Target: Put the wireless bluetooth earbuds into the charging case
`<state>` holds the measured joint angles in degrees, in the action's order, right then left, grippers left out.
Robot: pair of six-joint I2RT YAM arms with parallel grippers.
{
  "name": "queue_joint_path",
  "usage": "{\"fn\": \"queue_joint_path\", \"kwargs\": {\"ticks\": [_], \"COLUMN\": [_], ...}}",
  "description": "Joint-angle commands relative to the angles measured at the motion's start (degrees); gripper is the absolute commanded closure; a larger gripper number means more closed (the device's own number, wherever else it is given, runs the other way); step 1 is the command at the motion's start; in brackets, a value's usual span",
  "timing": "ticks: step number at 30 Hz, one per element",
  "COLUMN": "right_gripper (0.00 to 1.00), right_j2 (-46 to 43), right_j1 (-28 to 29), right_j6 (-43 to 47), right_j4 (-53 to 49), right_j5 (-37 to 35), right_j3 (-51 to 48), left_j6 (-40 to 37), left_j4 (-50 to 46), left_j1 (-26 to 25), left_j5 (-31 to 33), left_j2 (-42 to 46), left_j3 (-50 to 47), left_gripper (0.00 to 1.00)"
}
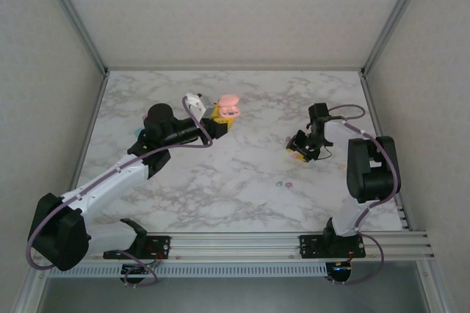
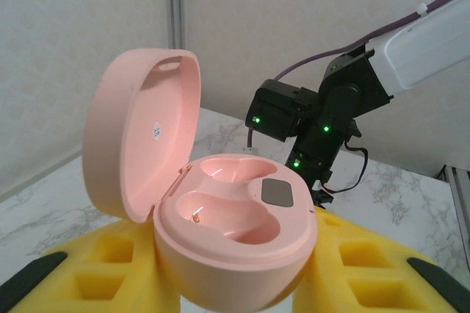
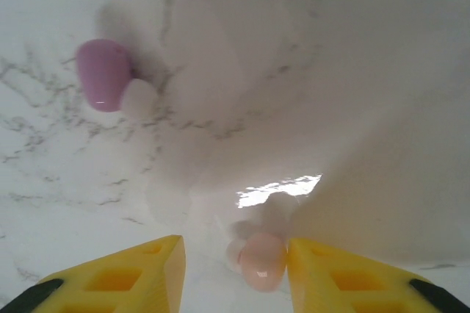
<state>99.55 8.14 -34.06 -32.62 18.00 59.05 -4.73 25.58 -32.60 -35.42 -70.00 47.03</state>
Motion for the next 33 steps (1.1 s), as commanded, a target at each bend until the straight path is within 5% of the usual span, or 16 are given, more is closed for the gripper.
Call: {"fn": "queue_joint_path", "kwargs": {"ticks": [1, 18, 33], "right_gripper": [0.60, 0.56, 0.67], "right_j2": [0.99, 5.32, 9.13], "right_j1": [0.27, 1.66, 3.90], "right_j6": [1.48, 3.27, 4.33], "right_j4": [-2.05, -5.15, -9.12], "right_j5": [-1.66, -3.08, -7.80], "right_j3": [2.03, 7.33, 12.44], "left_j6": [-0.71, -0.88, -0.95], "left_j4": [0.17, -0.18, -0.18], "left_j1": [-0.54, -0.54, -0.49], "left_j5": [0.44, 0.93, 1.41], "left_j2": [1.35, 1.71, 1.84], "left_j3": [1.32, 0.96, 0.79], "left_gripper": [0.78, 0.78, 0.78]}}
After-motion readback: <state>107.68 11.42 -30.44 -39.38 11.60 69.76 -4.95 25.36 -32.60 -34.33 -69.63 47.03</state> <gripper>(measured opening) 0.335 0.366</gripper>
